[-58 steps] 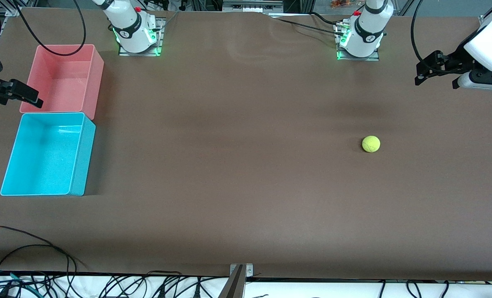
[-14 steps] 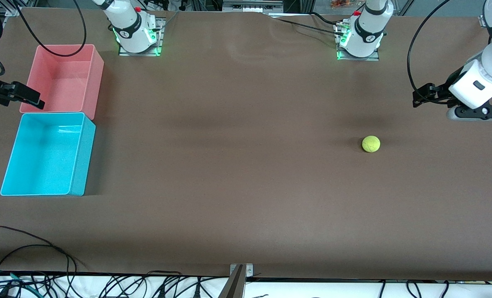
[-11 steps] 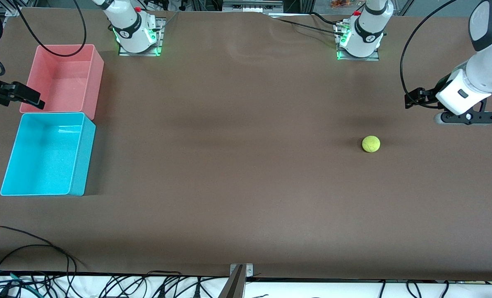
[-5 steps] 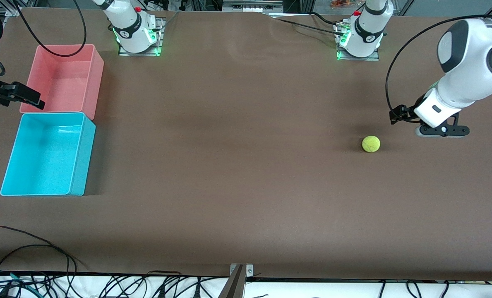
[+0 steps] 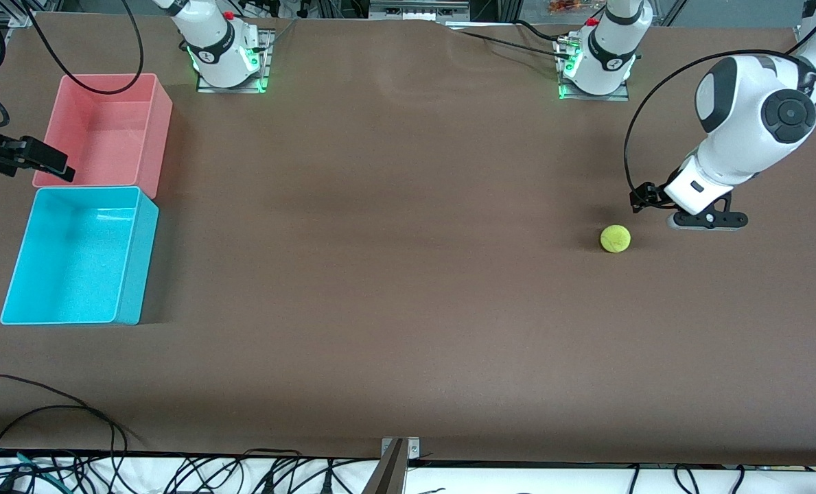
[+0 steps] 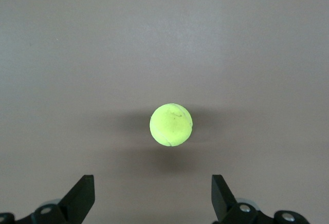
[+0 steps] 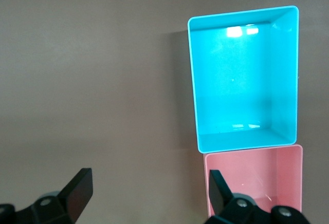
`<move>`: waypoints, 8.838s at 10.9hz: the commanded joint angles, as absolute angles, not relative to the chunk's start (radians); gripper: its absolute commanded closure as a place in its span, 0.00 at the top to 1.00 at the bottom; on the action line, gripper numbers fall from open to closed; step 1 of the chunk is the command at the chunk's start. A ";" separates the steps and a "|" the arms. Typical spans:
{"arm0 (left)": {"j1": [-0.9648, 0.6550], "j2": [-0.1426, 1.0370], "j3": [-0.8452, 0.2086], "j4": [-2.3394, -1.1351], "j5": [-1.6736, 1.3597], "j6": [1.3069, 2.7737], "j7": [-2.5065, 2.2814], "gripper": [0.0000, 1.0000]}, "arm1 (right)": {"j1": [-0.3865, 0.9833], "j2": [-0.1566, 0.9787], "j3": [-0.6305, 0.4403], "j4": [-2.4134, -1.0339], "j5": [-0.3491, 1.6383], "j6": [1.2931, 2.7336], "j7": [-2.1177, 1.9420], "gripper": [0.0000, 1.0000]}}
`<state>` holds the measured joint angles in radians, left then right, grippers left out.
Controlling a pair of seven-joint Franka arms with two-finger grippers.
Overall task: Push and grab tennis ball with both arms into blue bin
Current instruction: 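Lower the left gripper beside the tennis ball, fingers nearly closed, then push the tennis ball with the left gripper toward the bins, then reach the right gripper toward the ball while the left gripper lifts away, then grasp the ball with the right gripper while the left gripper returns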
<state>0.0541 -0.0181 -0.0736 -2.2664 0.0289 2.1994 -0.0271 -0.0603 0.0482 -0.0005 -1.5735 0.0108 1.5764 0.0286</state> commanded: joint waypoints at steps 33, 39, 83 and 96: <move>0.205 0.351 -0.083 -2.329 0.147 2.716 1.465 0.00 | -0.058 0.071 0.003 -1.552 0.006 1.555 0.066 1.00; 0.195 0.373 -0.084 -2.330 0.137 2.740 1.456 0.00 | -0.060 0.074 0.002 -1.552 0.006 1.554 0.063 1.00; 0.048 -0.173 -0.107 -2.079 0.163 2.045 0.807 1.00 | -0.058 -0.062 -0.012 -2.489 -0.018 2.302 1.868 0.97; 0.032 -0.152 -0.087 -1.648 0.008 1.461 0.492 1.00 | -0.089 -0.120 0.021 -2.793 -0.086 2.436 1.623 0.99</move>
